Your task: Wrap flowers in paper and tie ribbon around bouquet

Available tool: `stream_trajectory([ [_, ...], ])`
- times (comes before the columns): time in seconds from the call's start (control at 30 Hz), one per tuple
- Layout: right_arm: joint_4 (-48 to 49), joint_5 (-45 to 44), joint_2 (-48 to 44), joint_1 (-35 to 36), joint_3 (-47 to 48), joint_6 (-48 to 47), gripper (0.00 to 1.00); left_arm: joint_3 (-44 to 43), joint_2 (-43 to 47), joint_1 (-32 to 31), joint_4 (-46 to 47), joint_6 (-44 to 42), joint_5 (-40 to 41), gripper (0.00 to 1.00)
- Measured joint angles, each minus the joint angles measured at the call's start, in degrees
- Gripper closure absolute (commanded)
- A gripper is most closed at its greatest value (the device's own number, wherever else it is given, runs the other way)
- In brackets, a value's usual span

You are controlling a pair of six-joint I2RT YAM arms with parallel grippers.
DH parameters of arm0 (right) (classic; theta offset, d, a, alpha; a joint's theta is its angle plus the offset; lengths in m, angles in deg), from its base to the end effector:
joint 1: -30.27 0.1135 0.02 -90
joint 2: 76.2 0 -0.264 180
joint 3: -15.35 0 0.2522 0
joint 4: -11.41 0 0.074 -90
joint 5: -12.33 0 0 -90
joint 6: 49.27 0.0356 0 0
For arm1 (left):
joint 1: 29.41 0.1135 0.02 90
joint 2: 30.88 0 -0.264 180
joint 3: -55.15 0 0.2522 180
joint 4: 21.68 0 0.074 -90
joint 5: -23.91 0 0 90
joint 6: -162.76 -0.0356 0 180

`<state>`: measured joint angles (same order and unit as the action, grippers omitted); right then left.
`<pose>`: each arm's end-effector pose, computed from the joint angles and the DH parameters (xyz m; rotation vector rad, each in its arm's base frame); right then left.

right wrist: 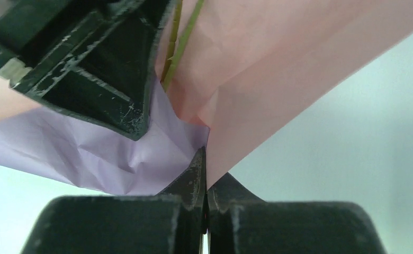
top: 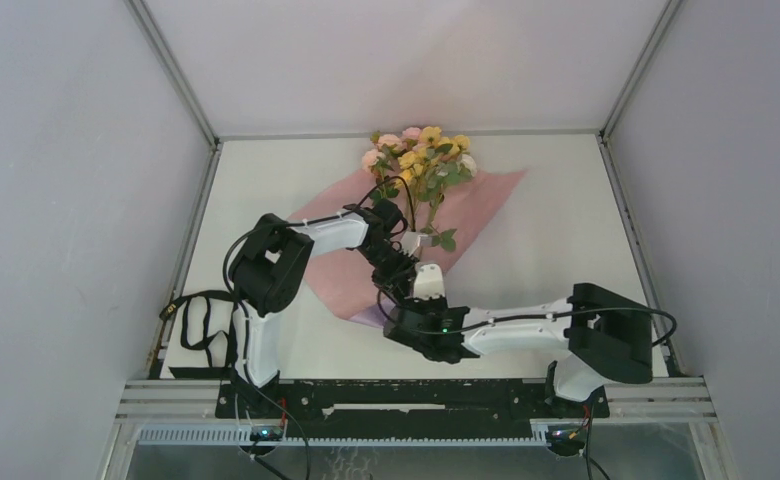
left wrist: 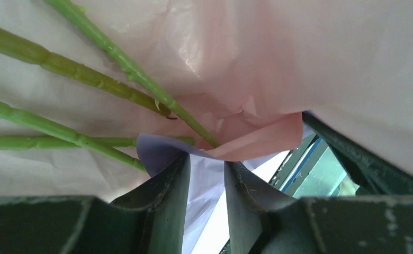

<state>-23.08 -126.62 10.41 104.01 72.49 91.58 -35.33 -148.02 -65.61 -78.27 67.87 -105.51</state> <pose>0.1005 0.2485 0.1655 -0.2086 2.1921 -0.0151 0.2915 -0.2413 0.1345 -1.0692 -2.6791 1.0407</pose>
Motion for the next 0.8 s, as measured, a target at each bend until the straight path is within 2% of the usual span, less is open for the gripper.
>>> stream_trajectory([
  [0.13,-2.36,-1.88,5.51,1.22,5.55,-11.28,1.00,0.00,-0.17,0.37,0.02,0.00,-0.48,0.63],
  [0.37,-0.61,-2.62,12.48,3.63,10.82,-33.48,1.00,-0.02,-0.74,1.73,-0.13,0.46,-2.29,0.62],
  [0.47,0.87,-2.43,15.17,3.80,12.72,-40.22,1.00,-0.02,-1.01,2.49,-0.22,0.61,-3.23,0.61],
  [0.63,2.29,-1.33,19.39,3.80,14.69,-46.88,1.00,-0.02,-1.09,5.11,-0.39,0.50,-5.31,0.56],
  [0.8,2.60,0.83,21.88,3.89,15.10,-49.20,1.00,-0.35,-0.81,10.93,-1.49,0.17,-7.72,0.49],
])
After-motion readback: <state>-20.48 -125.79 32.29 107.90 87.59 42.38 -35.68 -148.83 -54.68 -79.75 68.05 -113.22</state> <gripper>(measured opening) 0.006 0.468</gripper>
